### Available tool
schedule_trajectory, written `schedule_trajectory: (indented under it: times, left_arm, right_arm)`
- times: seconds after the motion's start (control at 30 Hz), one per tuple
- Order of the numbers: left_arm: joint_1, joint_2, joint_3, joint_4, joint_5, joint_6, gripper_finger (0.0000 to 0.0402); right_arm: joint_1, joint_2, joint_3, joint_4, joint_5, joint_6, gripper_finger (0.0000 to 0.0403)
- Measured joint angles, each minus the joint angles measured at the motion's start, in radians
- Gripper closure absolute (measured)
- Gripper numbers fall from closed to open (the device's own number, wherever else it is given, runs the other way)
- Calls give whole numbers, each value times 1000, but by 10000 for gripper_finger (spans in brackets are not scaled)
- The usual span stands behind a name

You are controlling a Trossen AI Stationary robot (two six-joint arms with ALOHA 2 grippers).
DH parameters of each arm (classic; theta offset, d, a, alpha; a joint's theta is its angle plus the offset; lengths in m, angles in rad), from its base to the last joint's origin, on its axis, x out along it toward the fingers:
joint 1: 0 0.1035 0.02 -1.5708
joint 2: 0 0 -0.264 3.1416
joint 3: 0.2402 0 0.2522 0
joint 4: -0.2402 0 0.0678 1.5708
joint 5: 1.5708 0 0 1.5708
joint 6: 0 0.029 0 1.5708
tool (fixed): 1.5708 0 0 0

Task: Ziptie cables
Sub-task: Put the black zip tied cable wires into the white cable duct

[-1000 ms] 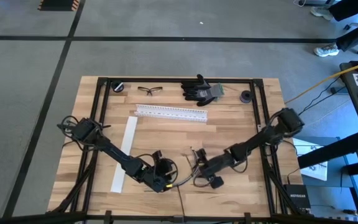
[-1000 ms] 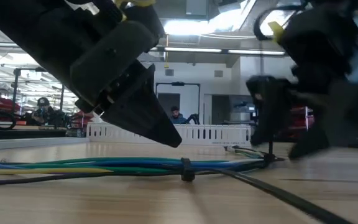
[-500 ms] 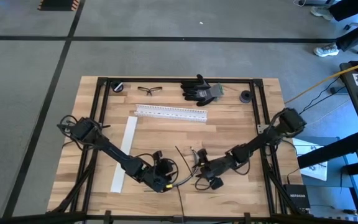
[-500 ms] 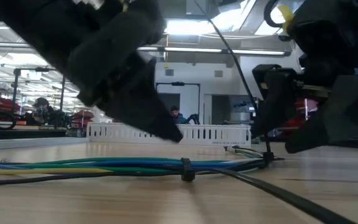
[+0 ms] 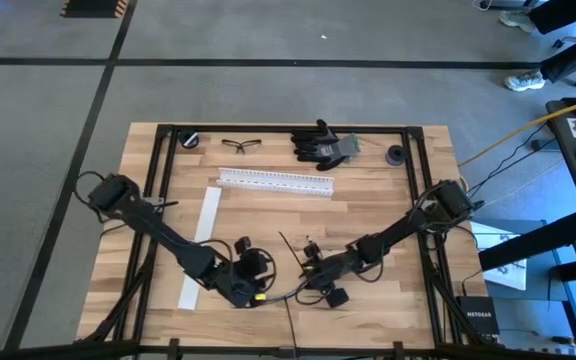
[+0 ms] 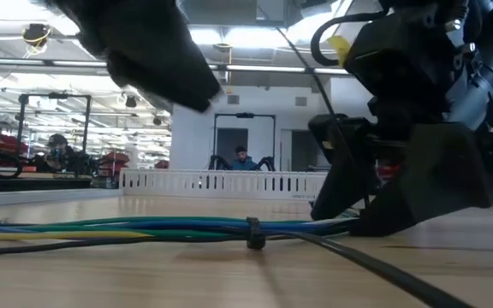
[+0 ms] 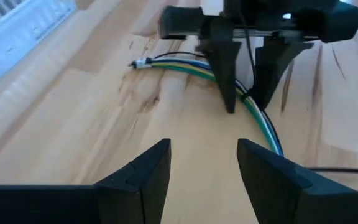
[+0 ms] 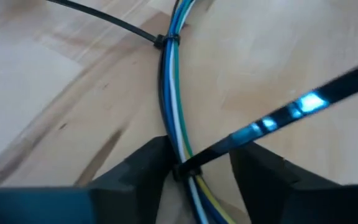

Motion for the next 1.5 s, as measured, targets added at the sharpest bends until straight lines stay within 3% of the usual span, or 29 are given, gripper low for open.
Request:
schedule_trajectory:
  times: [0.27,0.53,0.77,0.93,1.1,1.3,1.5]
  left_arm:
    - [-26,-109,0,-128,-15,-42,233]
    - [-27,-211,0,-152,-59,20,233]
    - [-9,-323,0,-251,-152,146,233]
    - [54,-349,0,-283,-157,275,233]
    - [162,-349,0,-331,-46,361,233]
    - [272,-349,-8,-370,196,379,233]
    - [301,-349,-72,-375,212,469,233]
  right_arm:
    - [3,4,2,-32,-22,4,390]
    - [-21,-59,74,-189,-22,26,398]
    - [-85,-183,209,-516,99,-5,400]
    - [-166,-225,354,-737,145,-29,401]
    - [-248,-228,534,-951,195,-53,402]
    - [-310,-228,582,-935,198,-54,402]
    - [-321,-227,575,-913,206,-55,402]
